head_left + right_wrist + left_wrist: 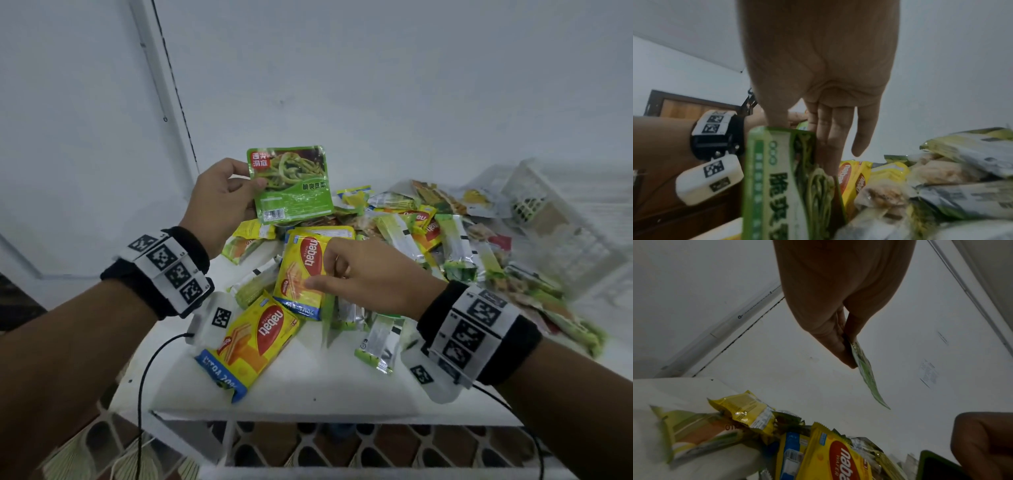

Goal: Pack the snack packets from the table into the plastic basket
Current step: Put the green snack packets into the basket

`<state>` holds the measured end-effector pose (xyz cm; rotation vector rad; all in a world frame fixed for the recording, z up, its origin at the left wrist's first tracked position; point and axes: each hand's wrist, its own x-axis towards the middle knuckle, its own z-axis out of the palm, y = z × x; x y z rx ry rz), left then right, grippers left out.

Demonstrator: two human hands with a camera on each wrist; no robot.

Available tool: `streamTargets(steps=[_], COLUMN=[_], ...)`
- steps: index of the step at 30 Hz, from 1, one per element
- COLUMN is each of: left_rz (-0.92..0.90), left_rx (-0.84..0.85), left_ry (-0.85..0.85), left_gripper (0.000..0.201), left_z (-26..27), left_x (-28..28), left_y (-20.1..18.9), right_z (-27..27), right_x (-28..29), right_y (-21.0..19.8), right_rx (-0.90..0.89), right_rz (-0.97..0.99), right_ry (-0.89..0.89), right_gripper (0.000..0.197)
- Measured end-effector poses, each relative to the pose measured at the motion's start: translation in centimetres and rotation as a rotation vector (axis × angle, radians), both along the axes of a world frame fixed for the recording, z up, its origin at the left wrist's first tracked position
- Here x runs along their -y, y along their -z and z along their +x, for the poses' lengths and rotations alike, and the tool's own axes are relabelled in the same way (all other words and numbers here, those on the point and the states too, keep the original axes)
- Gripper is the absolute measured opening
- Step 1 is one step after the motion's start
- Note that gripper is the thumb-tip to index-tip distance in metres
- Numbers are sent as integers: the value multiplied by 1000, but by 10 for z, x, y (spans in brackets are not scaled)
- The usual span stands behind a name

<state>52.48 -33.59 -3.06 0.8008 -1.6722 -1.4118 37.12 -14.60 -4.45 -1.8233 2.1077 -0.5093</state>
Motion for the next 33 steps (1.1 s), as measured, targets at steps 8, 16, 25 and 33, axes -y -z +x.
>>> streamTargets(steps=[8, 16, 25, 33], left_rz=[-32, -14, -56, -61], left_rx=[-45, -59, -51, -37], left_ry=[112, 260, 301, 204], left_gripper=[18, 14, 5, 7], left_z=[-34, -110, -206, -268], left_x=[-2, -50, -116, -167], left_y=[-6, -3, -21, -31], right_z=[-38, -100, -192, -274], right_x=[-38, -102, -169, -204], right_y=[-7, 1, -10, -27], right_rx=[272, 471, 559, 574], right_rz=[-172, -398, -500, -450], right_ry=[311, 713, 775, 690], right_gripper=[31, 18, 20, 21])
